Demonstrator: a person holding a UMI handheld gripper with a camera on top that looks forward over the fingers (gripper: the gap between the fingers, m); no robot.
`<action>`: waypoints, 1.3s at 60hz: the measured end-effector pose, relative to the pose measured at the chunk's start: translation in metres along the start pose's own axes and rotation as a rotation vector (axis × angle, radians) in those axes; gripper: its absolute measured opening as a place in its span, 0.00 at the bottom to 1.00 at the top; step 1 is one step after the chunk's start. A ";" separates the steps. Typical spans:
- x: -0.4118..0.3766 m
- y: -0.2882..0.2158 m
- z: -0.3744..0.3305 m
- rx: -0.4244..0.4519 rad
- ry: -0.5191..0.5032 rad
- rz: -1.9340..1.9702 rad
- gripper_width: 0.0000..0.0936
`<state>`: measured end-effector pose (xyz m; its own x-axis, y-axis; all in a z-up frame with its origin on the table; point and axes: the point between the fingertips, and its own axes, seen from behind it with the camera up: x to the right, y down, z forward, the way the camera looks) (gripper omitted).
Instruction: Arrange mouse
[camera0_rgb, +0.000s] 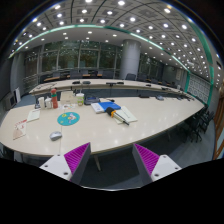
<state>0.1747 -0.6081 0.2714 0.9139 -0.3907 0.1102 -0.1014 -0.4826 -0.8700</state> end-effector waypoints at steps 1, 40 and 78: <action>-0.002 0.000 -0.001 -0.002 -0.002 0.000 0.92; -0.277 0.121 0.131 -0.136 -0.389 -0.044 0.91; -0.441 0.085 0.334 -0.205 -0.356 -0.063 0.89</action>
<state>-0.1053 -0.2147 -0.0117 0.9960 -0.0774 -0.0436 -0.0839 -0.6573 -0.7489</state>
